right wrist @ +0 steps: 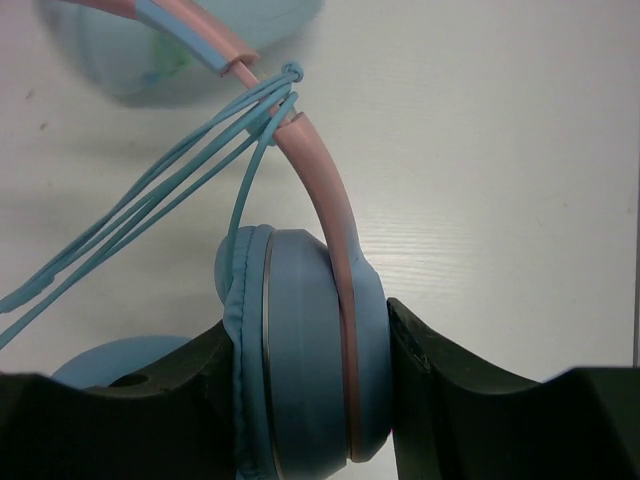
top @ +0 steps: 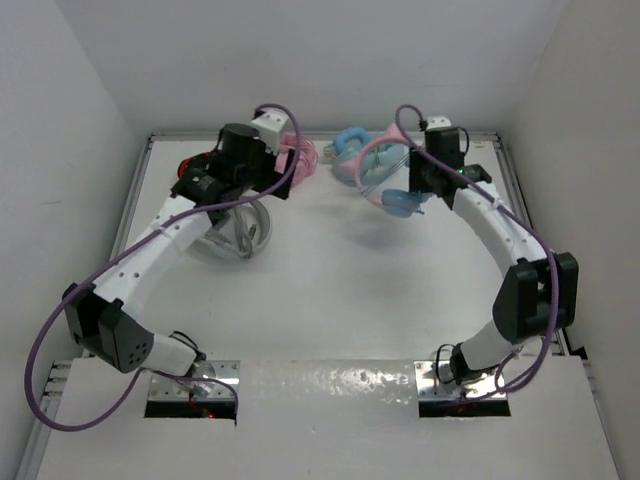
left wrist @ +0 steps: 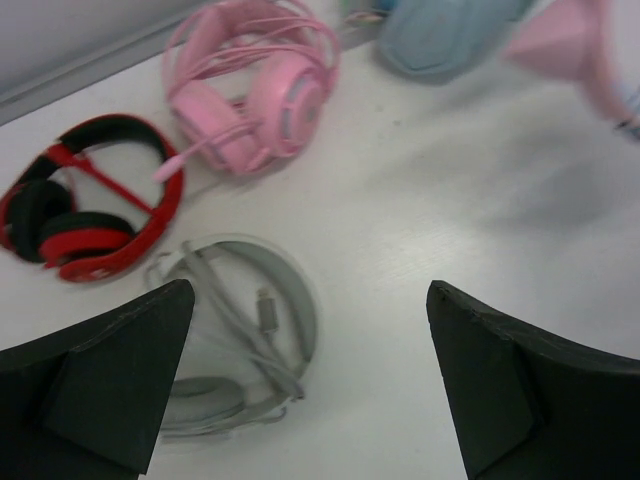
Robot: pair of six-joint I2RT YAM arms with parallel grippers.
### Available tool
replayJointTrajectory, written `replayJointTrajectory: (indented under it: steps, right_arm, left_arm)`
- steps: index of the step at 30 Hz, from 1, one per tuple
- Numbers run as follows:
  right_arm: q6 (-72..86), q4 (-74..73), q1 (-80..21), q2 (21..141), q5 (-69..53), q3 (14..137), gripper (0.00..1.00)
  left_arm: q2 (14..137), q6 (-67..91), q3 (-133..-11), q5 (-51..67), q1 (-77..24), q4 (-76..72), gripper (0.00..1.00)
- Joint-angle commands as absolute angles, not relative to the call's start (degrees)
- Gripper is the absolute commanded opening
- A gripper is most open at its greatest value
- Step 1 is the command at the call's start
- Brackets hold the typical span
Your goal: Wrap the headphones
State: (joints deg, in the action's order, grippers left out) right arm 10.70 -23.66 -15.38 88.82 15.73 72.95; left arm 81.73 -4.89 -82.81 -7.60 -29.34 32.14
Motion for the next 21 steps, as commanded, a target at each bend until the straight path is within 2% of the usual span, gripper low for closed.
replayJointTrajectory:
  steps: [1, 4, 9, 15, 21]
  right_arm:
    - [16.25, -23.82, -9.33, 91.49, 11.87, 78.84, 0.00]
    - [17.66, -22.85, -5.28, 95.09, 7.83, 80.41, 0.00]
    - [23.62, -20.93, -0.89, 101.24, 8.70, 85.15, 0.00]
    - [32.25, -16.88, 3.51, 108.62, 14.75, 89.47, 0.00]
    - [37.26, -13.54, 7.03, 110.21, 21.09, 90.79, 0.00]
  left_arm:
    - [76.57, -6.68, -82.45, -5.62, -25.24, 33.22, 1.00]
    - [74.36, -8.00, -79.28, -7.38, -24.09, 32.87, 1.00]
    - [74.44, -9.05, -77.70, -7.47, -23.12, 34.01, 1.00]
    - [76.11, -9.40, -76.82, -5.37, -22.94, 33.40, 1.00]
    - [77.52, -9.32, -76.90, -5.01, -22.85, 32.96, 1.00]
